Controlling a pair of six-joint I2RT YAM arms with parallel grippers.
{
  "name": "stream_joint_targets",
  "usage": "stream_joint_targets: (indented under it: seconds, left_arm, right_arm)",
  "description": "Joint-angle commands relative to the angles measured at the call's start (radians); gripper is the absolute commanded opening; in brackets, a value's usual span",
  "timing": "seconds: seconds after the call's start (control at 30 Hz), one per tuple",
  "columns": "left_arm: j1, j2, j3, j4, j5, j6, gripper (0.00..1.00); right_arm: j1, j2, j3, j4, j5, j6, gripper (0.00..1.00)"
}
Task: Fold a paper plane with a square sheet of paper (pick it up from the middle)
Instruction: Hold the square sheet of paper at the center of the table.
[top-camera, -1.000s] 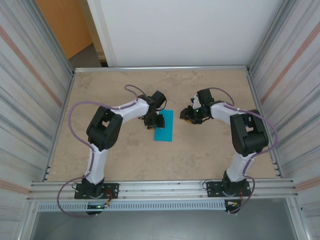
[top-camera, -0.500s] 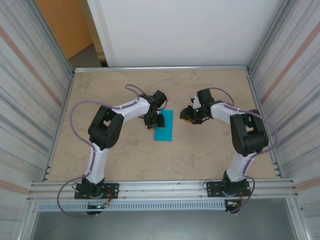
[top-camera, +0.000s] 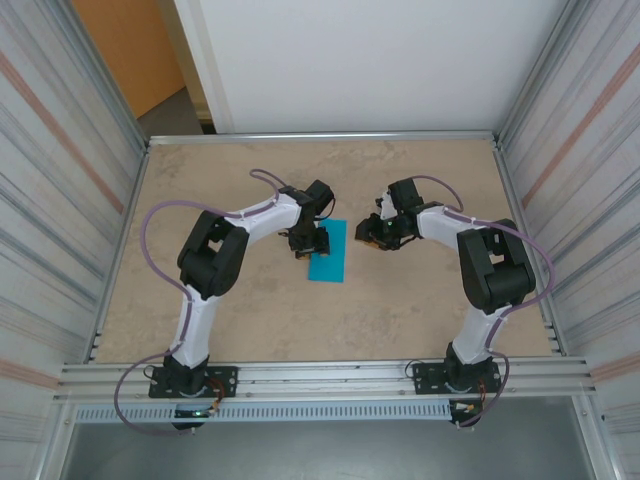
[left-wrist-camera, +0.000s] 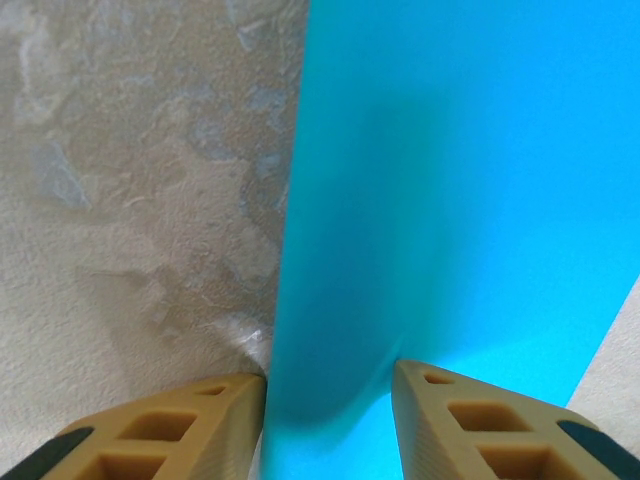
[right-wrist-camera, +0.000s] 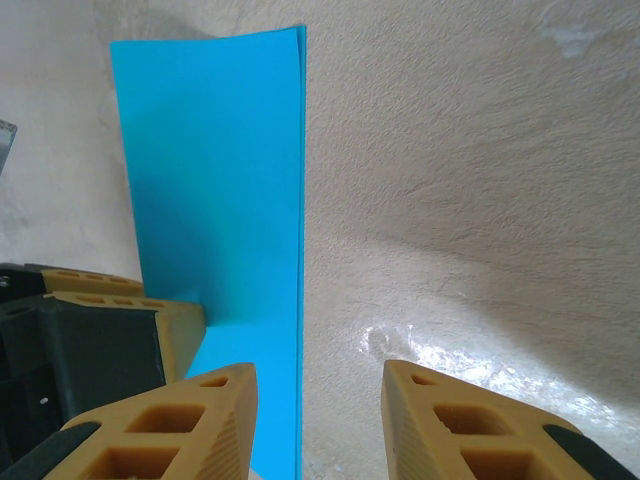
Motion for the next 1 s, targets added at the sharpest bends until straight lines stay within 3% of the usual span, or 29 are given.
stream_joint_targets:
  seconds: [0.0, 0.3, 0.97]
  left_arm:
    - [-0.03, 0.213, -0.087, 0.039, 0.029, -0.019, 0.42]
    - [-0.031, 0.221, -0.084, 0.037, 0.042, -0.016, 0.43]
    - [-0.03, 0.228, -0.082, 0.043, 0.05, -0.006, 0.44]
  right_arm:
    - [0.015, -0.02, 0.004, -0.005, 0.003, -0.034, 0.37]
    - [0.047, -0.003, 0.013, 0.019, -0.036, -0.021, 0.36]
    - [0.102, 0.15, 0.091, 0.102, -0.102, 0.058, 0.2]
